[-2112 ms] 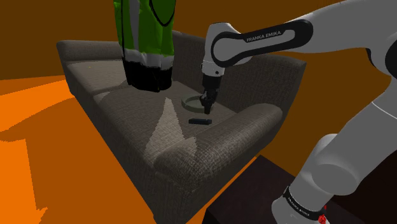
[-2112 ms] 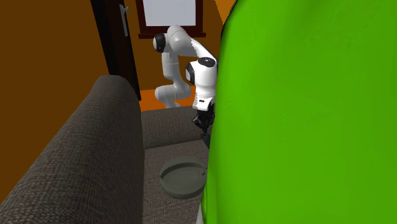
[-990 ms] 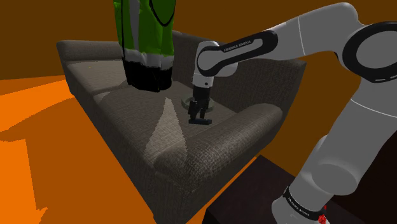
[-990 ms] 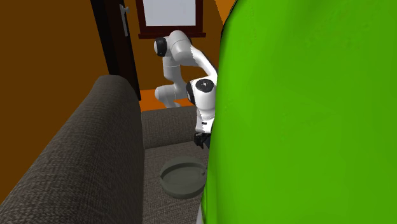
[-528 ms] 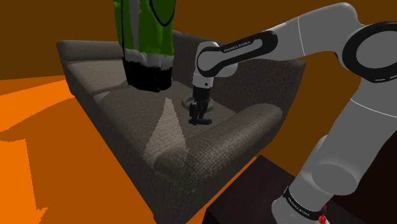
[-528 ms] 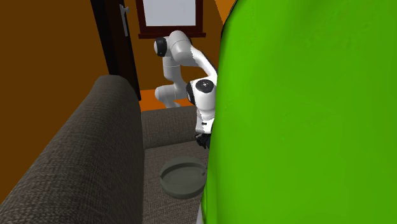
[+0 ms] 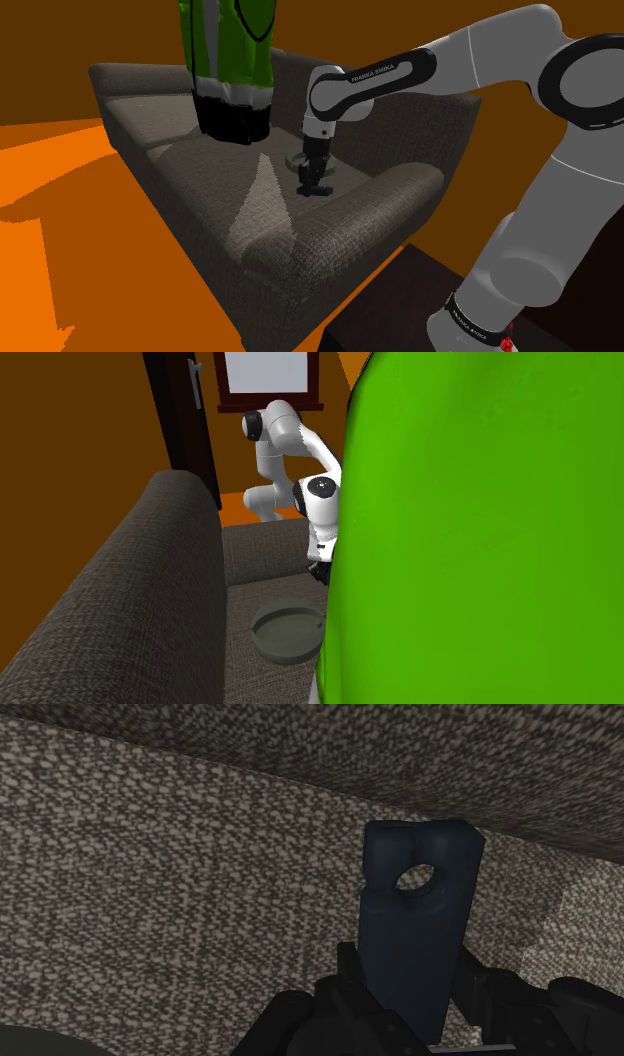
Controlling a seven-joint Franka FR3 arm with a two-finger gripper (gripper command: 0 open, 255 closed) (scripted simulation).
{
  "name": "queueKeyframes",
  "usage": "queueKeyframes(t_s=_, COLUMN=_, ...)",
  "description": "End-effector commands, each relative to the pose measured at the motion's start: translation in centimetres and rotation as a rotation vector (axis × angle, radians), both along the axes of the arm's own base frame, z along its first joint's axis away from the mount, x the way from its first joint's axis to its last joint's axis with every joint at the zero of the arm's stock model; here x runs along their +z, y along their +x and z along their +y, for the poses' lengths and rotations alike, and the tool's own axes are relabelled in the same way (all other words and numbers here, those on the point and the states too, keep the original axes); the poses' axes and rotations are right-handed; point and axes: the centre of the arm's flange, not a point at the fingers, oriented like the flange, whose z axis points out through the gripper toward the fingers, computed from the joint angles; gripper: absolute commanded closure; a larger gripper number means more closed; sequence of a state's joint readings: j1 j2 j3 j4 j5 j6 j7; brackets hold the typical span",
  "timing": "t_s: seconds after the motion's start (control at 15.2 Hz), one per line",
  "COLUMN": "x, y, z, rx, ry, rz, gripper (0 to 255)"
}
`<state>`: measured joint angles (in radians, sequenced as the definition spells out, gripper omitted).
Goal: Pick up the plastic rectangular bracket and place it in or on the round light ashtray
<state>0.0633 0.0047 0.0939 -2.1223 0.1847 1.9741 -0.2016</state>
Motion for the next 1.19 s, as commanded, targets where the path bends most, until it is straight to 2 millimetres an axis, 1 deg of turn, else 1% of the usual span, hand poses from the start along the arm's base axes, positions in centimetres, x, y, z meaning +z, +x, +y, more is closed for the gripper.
queueKeyframes(t_s=0.0, x=0.0, y=0.0, z=0.0, rx=0.0, ry=0.0, rz=0.0, gripper=255)
queueKeyframes(t_s=1.12, x=9.0, y=0.0, z=0.0, rx=0.0, ry=0.0, rz=0.0, gripper=255)
